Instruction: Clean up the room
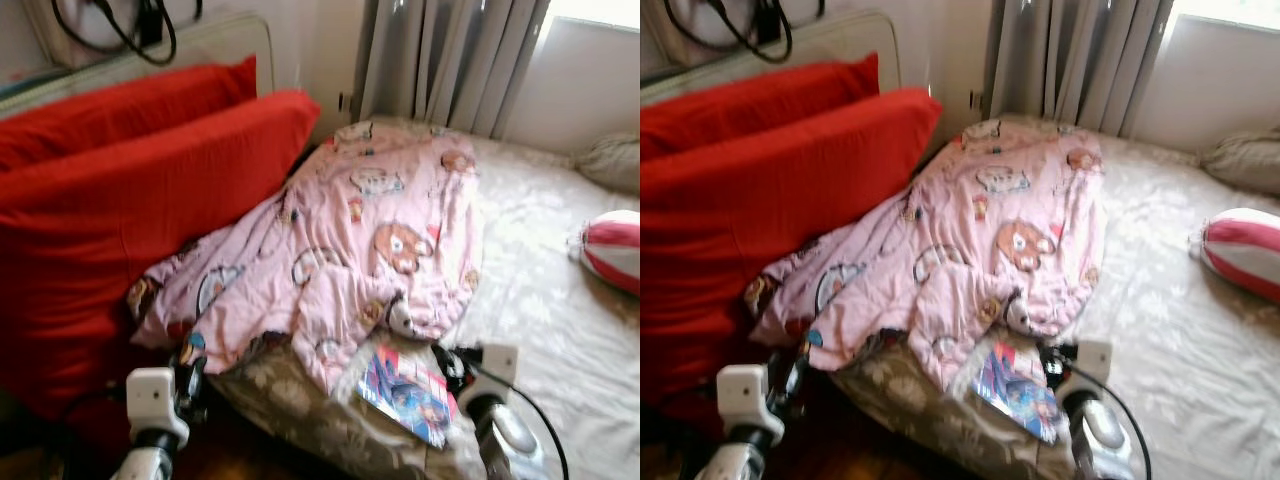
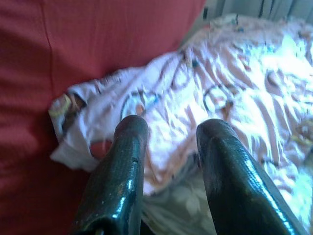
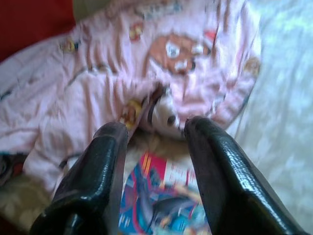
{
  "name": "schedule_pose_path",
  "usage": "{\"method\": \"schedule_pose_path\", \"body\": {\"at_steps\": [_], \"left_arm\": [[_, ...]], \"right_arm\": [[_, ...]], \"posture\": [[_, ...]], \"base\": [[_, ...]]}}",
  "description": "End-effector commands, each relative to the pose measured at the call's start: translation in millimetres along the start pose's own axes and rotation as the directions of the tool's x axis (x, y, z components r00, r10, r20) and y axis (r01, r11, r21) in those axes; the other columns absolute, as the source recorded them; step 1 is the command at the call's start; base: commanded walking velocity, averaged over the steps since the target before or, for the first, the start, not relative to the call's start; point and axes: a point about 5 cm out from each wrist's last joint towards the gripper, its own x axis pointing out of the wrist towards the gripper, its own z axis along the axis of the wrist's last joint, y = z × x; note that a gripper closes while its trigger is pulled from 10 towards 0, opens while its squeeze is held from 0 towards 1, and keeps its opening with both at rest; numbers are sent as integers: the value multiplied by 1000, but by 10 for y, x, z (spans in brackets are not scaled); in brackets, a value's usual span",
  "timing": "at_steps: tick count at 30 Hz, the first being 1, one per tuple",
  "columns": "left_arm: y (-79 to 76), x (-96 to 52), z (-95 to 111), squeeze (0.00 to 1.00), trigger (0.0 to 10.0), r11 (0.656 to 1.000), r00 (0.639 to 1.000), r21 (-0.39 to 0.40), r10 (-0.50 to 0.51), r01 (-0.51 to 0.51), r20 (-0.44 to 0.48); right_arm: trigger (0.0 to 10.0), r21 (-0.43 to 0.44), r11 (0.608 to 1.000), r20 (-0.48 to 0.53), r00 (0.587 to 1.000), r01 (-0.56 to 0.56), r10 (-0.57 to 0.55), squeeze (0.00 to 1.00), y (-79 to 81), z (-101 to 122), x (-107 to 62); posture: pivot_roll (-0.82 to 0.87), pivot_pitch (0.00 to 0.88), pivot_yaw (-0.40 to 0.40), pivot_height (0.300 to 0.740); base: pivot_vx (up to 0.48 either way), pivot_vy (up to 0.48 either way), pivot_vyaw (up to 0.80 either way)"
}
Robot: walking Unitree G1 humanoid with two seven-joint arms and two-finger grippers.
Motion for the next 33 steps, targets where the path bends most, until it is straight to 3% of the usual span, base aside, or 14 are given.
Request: {"method": "schedule_pose_path", "body": {"at_steps": [1, 6, 15, 25, 33], "left_arm": [[45, -37, 37, 0, 10000, 1000, 1000, 0, 7, -7, -2], [101, -89, 60, 0, 10000, 998, 998, -25, 52, -52, -19], [78, -66, 89, 0, 10000, 997, 997, -49, 62, -64, -45], [79, -73, 54, 0, 10000, 995, 995, -53, 82, -85, -65], [37, -40, 44, 0, 10000, 997, 996, -47, 64, -67, -63]], "right_arm": [[10000, -20, 1000, 30, 1000, 3, -2, 0, -29, 20, -34], [10000, 10, 994, 47, 992, 113, -113, 0, -155, -29, -127], [10000, -13, 990, 81, 987, 137, -136, 0, -173, -11, -175], [10000, -114, 985, 70, 990, 131, -124, 0, -152, 100, -85], [10000, -141, 984, 67, 992, 112, -103, 0, -111, 103, -69]], "posture": [[128, 0, -57, 740], [128, 0, -27, 740], [103, 0, -11, 740], [106, 0, -38, 740], [108, 0, -45, 685]], "base": [[0, 0, 0], [0, 0, 0], [0, 0, 0], [0, 0, 0], [0, 0, 0]]}}
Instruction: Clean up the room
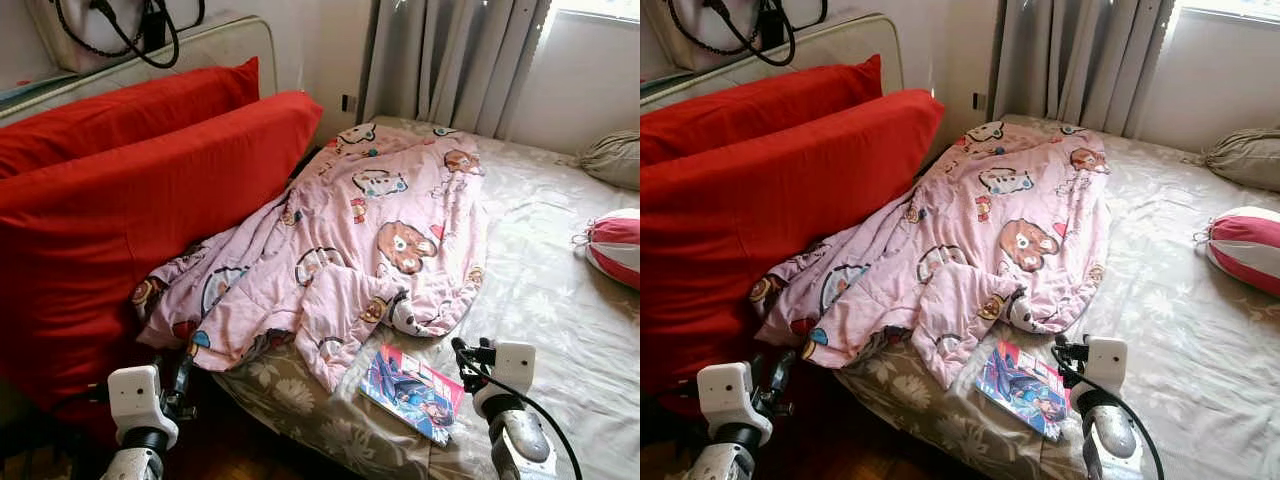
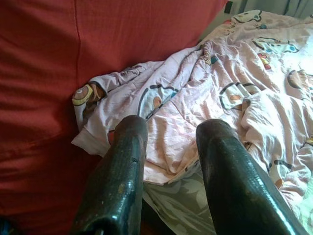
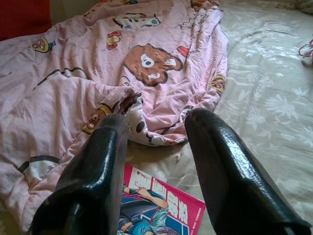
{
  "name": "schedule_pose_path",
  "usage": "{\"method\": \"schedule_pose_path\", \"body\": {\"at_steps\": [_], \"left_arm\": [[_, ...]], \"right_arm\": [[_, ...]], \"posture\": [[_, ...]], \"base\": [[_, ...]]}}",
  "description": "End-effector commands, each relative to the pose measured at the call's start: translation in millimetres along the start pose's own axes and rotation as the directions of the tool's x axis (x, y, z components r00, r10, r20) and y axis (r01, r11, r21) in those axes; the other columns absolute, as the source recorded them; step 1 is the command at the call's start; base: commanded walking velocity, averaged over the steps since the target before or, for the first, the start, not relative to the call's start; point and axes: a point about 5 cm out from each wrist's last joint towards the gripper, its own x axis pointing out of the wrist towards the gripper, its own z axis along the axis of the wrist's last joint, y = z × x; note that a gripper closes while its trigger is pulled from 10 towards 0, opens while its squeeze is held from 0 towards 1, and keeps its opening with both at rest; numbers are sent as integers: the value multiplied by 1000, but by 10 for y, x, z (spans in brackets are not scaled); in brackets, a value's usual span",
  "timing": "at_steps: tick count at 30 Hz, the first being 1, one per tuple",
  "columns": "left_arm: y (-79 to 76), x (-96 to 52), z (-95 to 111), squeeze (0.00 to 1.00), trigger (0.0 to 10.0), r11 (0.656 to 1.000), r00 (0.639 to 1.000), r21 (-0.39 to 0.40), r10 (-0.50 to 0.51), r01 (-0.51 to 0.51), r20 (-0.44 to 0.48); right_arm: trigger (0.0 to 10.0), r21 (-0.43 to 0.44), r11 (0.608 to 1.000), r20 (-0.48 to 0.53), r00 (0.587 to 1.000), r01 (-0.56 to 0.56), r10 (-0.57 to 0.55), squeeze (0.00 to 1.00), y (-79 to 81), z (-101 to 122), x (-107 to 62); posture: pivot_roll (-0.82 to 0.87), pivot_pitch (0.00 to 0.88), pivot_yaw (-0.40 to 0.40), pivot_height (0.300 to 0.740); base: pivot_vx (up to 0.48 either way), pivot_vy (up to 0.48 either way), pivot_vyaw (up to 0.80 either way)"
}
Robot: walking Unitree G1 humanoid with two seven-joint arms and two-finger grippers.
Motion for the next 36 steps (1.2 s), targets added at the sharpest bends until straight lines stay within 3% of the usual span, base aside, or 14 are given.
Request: {"method": "schedule_pose_path", "body": {"at_steps": [1, 6, 24, 36], "left_arm": [[-15, 7, -20, 0, 10000, 1000, 1000, -1, -7, 7, -6], [-34, 0, -45, 0, 10000, 999, 999, 29, -33, 33, -21], [-34, -33, -116, 0, 10000, 996, 997, 57, -59, 61, -44], [-36, -43, -145, 0, 10000, 997, 997, 61, -50, 53, -52]], "right_arm": [[10000, -8, 1000, 5, 1000, -1, 1, 0, 2, 34, 20], [10000, 1, 1000, 56, 998, -12, 12, 0, 52, 69, 8], [10000, -7, 1000, 10, 1000, 10, -10, 0, 36, 28, 20], [10000, -2, 1000, 31, 999, -15, 15, 0, 76, 37, 13]], "posture": [[108, 0, -45, 680], [115, 0, -40, 672], [104, 0, -23, 672], [114, 0, -32, 657]], "base": [[0, 0, 0], [0, 0, 0], [0, 0, 0], [0, 0, 0]]}}
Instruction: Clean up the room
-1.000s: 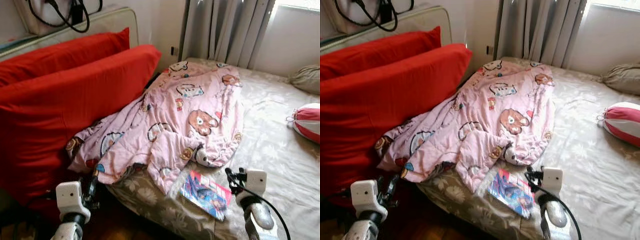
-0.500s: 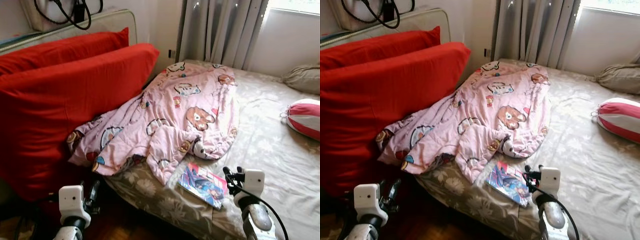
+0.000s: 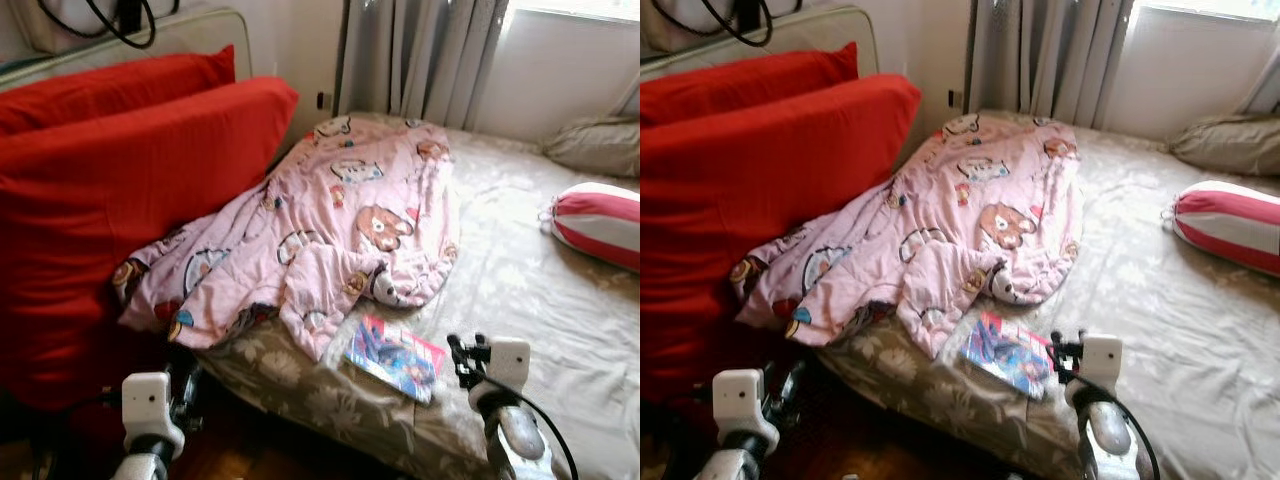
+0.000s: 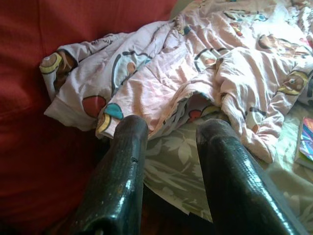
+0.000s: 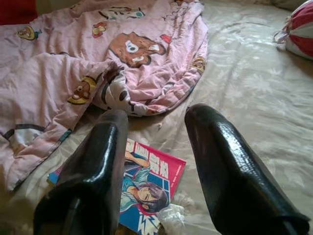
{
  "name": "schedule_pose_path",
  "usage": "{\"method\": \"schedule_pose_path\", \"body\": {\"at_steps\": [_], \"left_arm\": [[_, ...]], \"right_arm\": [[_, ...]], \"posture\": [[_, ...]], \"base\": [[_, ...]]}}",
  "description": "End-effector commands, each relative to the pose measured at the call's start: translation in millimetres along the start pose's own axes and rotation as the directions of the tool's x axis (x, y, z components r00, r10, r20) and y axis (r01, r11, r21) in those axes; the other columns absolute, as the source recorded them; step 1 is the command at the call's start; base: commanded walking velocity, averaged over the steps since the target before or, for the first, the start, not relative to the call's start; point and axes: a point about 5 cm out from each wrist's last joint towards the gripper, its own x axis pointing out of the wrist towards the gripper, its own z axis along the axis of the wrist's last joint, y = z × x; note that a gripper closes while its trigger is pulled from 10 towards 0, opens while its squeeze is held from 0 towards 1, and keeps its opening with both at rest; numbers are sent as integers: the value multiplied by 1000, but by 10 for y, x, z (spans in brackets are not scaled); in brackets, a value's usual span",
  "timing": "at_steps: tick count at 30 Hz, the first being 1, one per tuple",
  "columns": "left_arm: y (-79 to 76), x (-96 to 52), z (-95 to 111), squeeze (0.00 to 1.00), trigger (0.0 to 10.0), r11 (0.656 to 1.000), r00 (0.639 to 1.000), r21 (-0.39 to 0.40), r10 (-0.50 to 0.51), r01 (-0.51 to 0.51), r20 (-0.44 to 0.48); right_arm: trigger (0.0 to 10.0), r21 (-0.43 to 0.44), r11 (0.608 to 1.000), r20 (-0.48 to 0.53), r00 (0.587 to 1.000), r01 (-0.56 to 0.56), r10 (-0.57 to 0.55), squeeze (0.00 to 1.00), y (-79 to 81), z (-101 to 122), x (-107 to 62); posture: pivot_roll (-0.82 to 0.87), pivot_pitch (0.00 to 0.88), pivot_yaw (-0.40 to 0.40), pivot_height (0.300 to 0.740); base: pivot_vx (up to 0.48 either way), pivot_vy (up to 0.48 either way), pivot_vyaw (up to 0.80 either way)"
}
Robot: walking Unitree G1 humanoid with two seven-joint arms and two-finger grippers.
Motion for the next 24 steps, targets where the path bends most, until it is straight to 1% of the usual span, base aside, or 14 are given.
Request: {"method": "schedule_pose_path", "body": {"at_steps": [1, 6, 7, 8, 9, 13, 17, 24], "left_arm": [[-5, -8, -13, 0, 10000, 1000, 1000, 21, -3, 3, -8], [-5, -22, -18, 0, 10000, 1000, 1000, 22, -6, 6, -11], [-3, -20, -16, 0, 10000, 1000, 1000, 23, -6, 6, -10], [-3, -20, -16, 0, 10000, 1000, 1000, 23, -6, 6, -10], [3, -13, -13, 0, 10000, 1000, 1000, 23, -6, 6, -10], [2, -3, -7, 0, 10000, 1000, 1000, 26, -6, 6, -9], [3, 8, 1, 0, 10000, 1000, 1000, 26, -6, 6, -9], [5, 27, 16, 0, 10000, 1000, 1000, 28, -12, 12, -10]], "right_arm": [[10000, 4, 1000, 6, 1000, -3, 3, 0, 15, 11, 6], [10000, 14, 1000, 1, 1000, -8, 8, 0, 32, -8, -5], [10000, 7, 1000, -20, 1000, -1, 2, 0, 27, -29, -4], [10000, 7, 1000, -20, 1000, -1, 2, 0, 27, -29, -4], [10000, 10, 1000, -42, 999, 6, -6, 0, 23, -53, -3], [10000, 9, 1000, -36, 999, 1, -1, 0, 22, -45, -4], [10000, 27, 1000, -19, 1000, -8, 8, 0, 30, -32, -10], [10000, 35, 999, -26, 999, -26, 26, 0, 59, -45, -6]], "posture": [[114, 0, -32, 657], [117, 0, -30, 657], [115, 0, -29, 657], [115, 0, -29, 657], [114, 0, -28, 647], [113, 0, -26, 632], [108, 0, -21, 632], [114, 0, -24, 632]], "base": [[0, 0, 0], [0, 0, 0], [0, 0, 0], [0, 0, 0], [0, 0, 0], [0, 0, 0], [0, 0, 0], [0, 0, 0]]}}
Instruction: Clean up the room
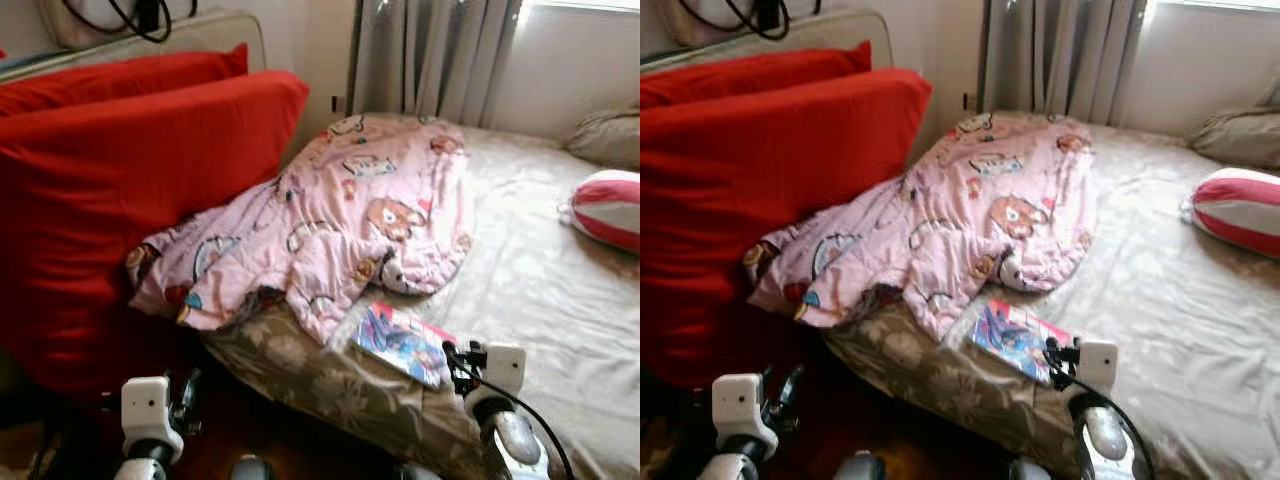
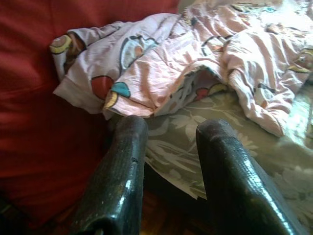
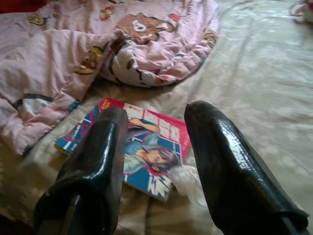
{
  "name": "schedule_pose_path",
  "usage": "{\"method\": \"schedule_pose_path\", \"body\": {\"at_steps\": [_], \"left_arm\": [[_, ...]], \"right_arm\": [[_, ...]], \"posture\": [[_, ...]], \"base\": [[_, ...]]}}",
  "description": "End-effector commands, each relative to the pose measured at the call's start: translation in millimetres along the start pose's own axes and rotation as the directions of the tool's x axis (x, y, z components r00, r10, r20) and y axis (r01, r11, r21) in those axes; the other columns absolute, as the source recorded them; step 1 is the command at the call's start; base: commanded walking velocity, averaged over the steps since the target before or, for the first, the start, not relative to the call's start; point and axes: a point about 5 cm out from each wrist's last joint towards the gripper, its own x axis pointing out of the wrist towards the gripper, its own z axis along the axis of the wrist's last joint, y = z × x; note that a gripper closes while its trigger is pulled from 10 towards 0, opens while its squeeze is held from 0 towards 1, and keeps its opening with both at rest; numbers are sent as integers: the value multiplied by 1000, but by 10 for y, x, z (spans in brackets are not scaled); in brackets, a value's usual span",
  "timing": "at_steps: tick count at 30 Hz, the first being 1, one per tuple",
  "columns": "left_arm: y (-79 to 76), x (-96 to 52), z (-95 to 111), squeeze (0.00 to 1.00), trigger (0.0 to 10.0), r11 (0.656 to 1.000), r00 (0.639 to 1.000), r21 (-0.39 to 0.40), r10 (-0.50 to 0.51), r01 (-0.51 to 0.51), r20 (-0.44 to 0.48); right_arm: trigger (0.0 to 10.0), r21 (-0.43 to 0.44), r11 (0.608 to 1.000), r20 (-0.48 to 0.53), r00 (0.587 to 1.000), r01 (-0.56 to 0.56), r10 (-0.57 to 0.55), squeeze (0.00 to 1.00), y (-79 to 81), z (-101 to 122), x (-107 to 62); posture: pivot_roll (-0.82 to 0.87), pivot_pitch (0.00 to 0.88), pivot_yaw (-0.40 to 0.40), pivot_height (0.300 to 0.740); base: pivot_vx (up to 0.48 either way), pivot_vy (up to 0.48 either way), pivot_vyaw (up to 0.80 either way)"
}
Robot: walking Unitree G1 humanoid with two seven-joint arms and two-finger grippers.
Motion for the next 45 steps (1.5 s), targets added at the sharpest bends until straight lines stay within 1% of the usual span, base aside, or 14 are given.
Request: {"method": "schedule_pose_path", "body": {"at_steps": [1, 7, 16, 20, 29, 37, 42, 44, 45], "left_arm": [[-8, 39, 42, 0, 10000, 1000, 1000, 23, -16, 16, 4], [-17, 45, 39, 0, 10000, 999, 1000, 26, -19, 19, -4], [-32, 37, 32, 0, 10000, 999, 1000, 27, -22, 22, -7], [-32, 27, 31, 0, 10000, 999, 1000, 29, -25, 26, -10], [-18, 25, 29, 0, 10000, 999, 999, 40, -36, 36, -13], [-7, 64, 75, 0, 10000, 998, 999, 48, -44, 44, -3], [-2, 58, 85, 0, 10000, 998, 999, 48, -44, 44, 1], [3, 51, 91, 0, 10000, 998, 999, 49, -43, 43, 3], [9, 47, 102, 0, 10000, 998, 999, 48, -44, 43, 5]], "right_arm": [[10000, 3, 1000, 6, 1000, -12, 12, 0, 24, 23, 20], [10000, 3, 1000, -2, 1000, -8, 8, 0, 19, 17, 22], [10000, 14, 999, -5, 999, -41, 41, 0, 55, -3, 9], [10000, 8, 999, -23, 998, -52, 52, 0, 65, -27, 7], [10000, 11, 998, -27, 997, -66, 66, 0, 95, -16, 34], [10000, 5, 997, -51, 996, -75, 75, 0, 130, -37, 52], [10000, 7, 997, -67, 994, -81, 81, 0, 160, -44, 75], [10000, 20, 997, -67, 995, -73, 75, 0, 170, -27, 100], [10000, 29, 998, -83, 995, -53, 55, 0, 163, -28, 120]], "posture": [[114, 0, -24, 632], [114, 0, -26, 632], [111, 0, -24, 632], [109, 0, -20, 632], [108, 0, -10, 632], [107, 0, -7, 632], [105, 0, -4, 632], [111, 0, -4, 632], [114, 0, -3, 632]], "base": [[0, 0, 0], [0, 0, 0], [0, 0, 0], [272, 0, 0], [299, 0, 0], [308, 0, 0], [221, 0, 0], [0, 0, 0], [0, 0, 0]]}}
